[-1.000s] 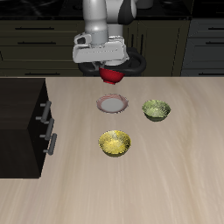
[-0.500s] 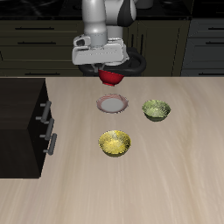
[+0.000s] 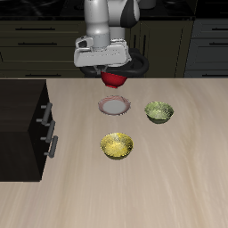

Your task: Place the red bowl on the plate

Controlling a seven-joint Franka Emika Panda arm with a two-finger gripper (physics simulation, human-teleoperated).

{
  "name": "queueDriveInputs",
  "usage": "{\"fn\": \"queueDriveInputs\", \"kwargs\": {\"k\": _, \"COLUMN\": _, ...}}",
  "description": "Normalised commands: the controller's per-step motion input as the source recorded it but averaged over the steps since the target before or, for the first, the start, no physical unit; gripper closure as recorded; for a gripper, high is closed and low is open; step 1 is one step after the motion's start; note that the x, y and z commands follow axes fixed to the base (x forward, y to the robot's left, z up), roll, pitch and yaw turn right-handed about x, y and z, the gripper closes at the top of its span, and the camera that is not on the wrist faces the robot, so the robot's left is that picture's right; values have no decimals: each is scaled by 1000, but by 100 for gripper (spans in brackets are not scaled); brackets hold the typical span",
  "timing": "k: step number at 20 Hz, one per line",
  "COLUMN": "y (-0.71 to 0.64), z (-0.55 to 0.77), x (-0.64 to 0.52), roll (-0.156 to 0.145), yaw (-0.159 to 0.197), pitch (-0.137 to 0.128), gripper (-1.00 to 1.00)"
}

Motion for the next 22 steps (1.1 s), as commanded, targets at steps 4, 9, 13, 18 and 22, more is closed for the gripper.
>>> {"fn": "queueDriveInputs", "kwargs": {"k": 4, "y": 156, "z": -43, "x": 35, "roll": 18, "yaw": 26, "pitch": -3, "gripper": 100}}
{"fn": "queueDriveInputs", "kwargs": {"k": 9, "y": 358, "z": -65, "x": -4, "roll": 63, "yaw": 13, "pitch": 3, "gripper": 100}}
{"fn": "queueDriveInputs", "kwargs": {"k": 13, "y": -19, "z": -25, "x": 34, "roll": 13, "yaw": 0, "pitch": 9, "gripper": 100}}
{"fn": "queueDriveInputs", "kwargs": {"k": 18, "y": 61, "z": 30, "x": 3, "roll": 13, "yaw": -2, "pitch": -5, "gripper": 100}}
{"fn": "queueDriveInputs", "kwargs": {"k": 22, "y": -67, "z": -145, "x": -68, "roll": -1, "yaw": -11, "pitch": 24, "gripper": 100}}
